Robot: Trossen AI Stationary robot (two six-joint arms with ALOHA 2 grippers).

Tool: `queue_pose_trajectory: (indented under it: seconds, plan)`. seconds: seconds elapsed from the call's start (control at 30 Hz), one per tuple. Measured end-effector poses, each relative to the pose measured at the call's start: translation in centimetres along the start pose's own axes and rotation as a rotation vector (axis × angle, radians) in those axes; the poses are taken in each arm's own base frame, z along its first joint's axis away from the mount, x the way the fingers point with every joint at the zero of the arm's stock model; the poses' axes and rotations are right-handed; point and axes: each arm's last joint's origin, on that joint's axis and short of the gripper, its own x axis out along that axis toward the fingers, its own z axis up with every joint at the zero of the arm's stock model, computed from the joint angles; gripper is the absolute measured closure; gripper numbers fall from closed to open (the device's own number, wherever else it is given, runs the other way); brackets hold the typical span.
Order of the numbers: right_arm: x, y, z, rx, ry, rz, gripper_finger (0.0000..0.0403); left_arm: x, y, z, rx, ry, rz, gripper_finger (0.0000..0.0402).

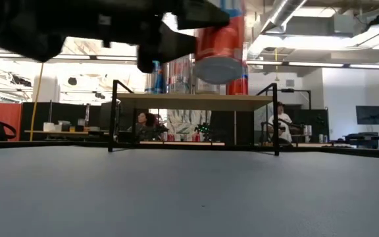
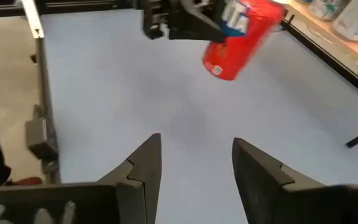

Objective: Place canned beverage on shelf
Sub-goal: Put the orange soda can on the shelf aligned with the other orange soda can

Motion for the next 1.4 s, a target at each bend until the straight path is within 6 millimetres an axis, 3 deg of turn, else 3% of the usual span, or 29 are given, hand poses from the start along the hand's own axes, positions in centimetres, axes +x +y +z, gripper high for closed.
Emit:
queue_pose_trajectory:
  seconds: [0.17,0.3,0.73,0.87,1.1,1.4]
  plan:
    - [1.3,-0.2,0.8,0.023,-0.007,-0.037,0.0230,-1.8,0.4,-0.5,0.167,-0.007,0.008,0.0131]
    - [2.3,-0.3,1.4,0.035,-0.004,-0.064,0.0230,-2.1,0.2,-1.8,0.211,0.029,-0.021,0.0131]
    - [4.4,-0.8,2.7,0.031,0.003,-0.121,0.0230,-2.1,0.1,-8.7,0.127,0.107,0.028,0.0131]
    - [4.4,-0.7,2.7,0.007,0.004,-0.115,0.0230,-1.5,-0.6,-9.7,0.122,0.101,0.024,0.0131]
    - [4.6,-0.7,2.8,0.013,0.005,-0.117,0.0229,-1.8,-1.2,-9.7,0.119,0.099,0.014,0.0124]
    - [4.6,-0.7,2.8,0.007,0.013,-0.116,0.0216,-1.7,-1.3,-10.7,0.021,0.197,-0.071,0.0073]
